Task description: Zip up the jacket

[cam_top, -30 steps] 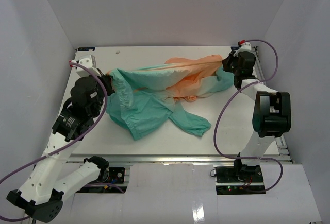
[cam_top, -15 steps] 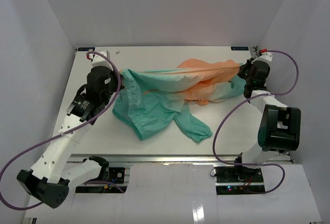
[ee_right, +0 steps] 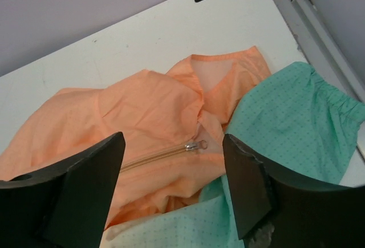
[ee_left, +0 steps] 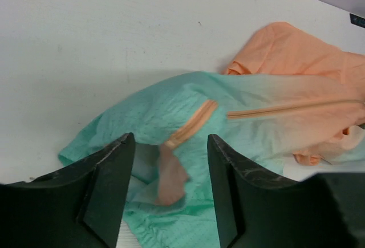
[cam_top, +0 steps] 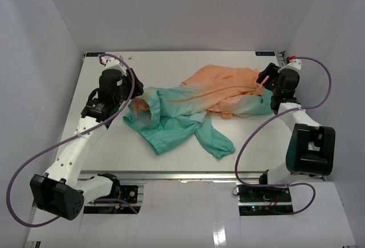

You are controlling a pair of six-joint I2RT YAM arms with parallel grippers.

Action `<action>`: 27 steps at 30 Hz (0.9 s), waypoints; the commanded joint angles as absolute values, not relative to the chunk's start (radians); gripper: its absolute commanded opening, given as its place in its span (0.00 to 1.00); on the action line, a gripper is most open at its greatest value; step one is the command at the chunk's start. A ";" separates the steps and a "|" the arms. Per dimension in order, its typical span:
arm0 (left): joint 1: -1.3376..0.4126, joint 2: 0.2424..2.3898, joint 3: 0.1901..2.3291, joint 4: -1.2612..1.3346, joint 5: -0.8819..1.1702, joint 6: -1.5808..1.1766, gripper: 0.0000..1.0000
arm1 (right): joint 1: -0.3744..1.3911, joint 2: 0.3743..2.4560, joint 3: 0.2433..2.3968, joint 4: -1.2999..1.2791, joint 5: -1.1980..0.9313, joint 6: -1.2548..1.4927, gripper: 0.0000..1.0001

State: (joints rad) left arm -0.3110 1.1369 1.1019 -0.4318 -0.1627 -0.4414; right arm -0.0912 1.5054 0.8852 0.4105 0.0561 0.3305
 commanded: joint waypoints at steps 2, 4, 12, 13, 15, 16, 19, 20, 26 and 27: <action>-0.308 1.100 1.161 -0.384 -0.017 -0.408 0.86 | 0.024 1.414 0.977 0.301 0.018 0.285 0.98; -0.313 1.111 1.175 -0.383 0.101 -0.414 0.93 | 0.137 1.386 1.051 0.150 0.129 0.268 0.93; -0.532 1.135 1.141 -0.293 0.142 -0.423 0.98 | 0.350 1.228 1.168 -0.260 0.191 0.273 0.90; -0.576 1.140 1.139 -0.282 0.126 -0.415 0.98 | 0.365 1.187 1.150 -0.285 0.148 0.272 0.90; -0.650 1.136 1.112 -0.257 0.100 -0.393 0.98 | 0.386 1.104 1.116 -0.302 0.060 0.273 0.90; -0.681 1.113 1.094 -0.210 0.098 -0.384 0.98 | 0.396 1.050 1.064 -0.292 0.040 0.272 0.90; -0.708 1.045 0.998 -0.100 0.117 -0.348 0.98 | 0.461 0.964 0.969 -0.300 0.058 0.253 0.90; -0.715 1.010 0.969 -0.075 0.121 -0.335 0.98 | 0.475 0.924 0.948 -0.309 0.073 0.257 0.90; -0.721 0.876 0.788 0.028 0.093 -0.321 0.98 | 0.480 0.713 0.785 -0.262 0.035 0.252 0.90; -0.728 0.840 0.765 0.039 0.083 -0.325 0.98 | 0.482 0.695 0.770 -0.252 0.027 0.249 0.90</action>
